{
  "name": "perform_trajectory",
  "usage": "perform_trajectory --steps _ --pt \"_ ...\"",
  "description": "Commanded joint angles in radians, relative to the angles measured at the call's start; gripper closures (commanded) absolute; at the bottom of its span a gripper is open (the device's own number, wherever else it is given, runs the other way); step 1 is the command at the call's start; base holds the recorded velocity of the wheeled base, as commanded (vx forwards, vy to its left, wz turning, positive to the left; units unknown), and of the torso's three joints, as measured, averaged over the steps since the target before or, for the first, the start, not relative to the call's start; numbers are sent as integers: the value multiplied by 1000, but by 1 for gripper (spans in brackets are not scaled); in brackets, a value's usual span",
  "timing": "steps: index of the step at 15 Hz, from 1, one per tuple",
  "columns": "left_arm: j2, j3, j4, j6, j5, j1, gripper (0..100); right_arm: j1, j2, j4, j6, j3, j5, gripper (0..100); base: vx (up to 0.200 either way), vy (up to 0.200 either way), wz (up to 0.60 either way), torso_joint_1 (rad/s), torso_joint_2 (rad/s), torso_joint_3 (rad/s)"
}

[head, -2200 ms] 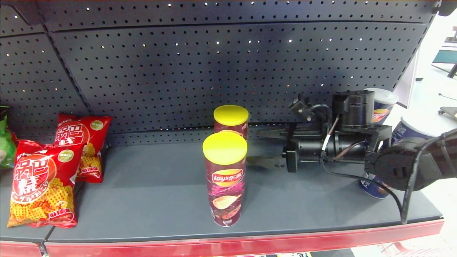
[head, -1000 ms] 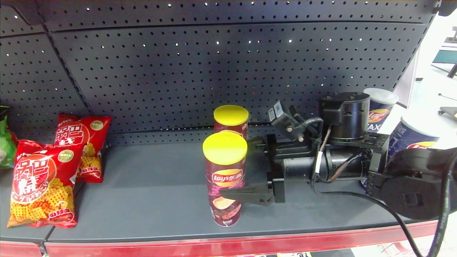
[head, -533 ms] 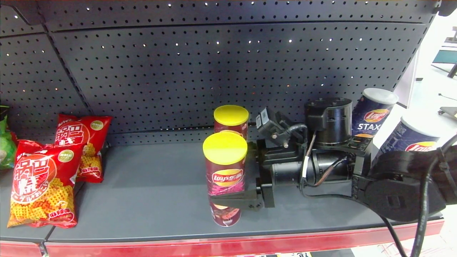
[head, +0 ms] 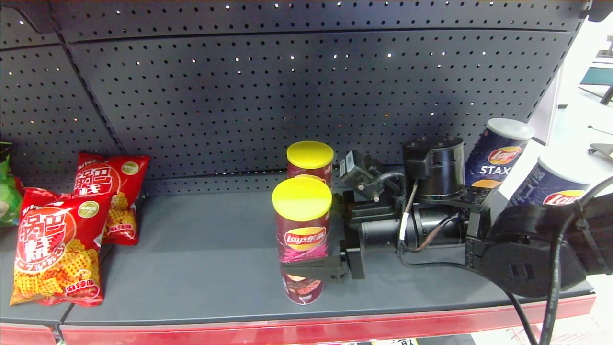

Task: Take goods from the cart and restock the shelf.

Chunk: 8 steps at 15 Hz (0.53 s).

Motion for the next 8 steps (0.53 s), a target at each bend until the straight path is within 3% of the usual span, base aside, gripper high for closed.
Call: perform_trajectory --steps 1,8 --pt "1 0 0 -1 0 0 0 -3 6 0 0 -1 1 100 0 0 0 0 0 0" --pt "1 0 0 -1 0 0 0 -27 -1 0 -2 1 2 100 0 0 0 0 0 0"
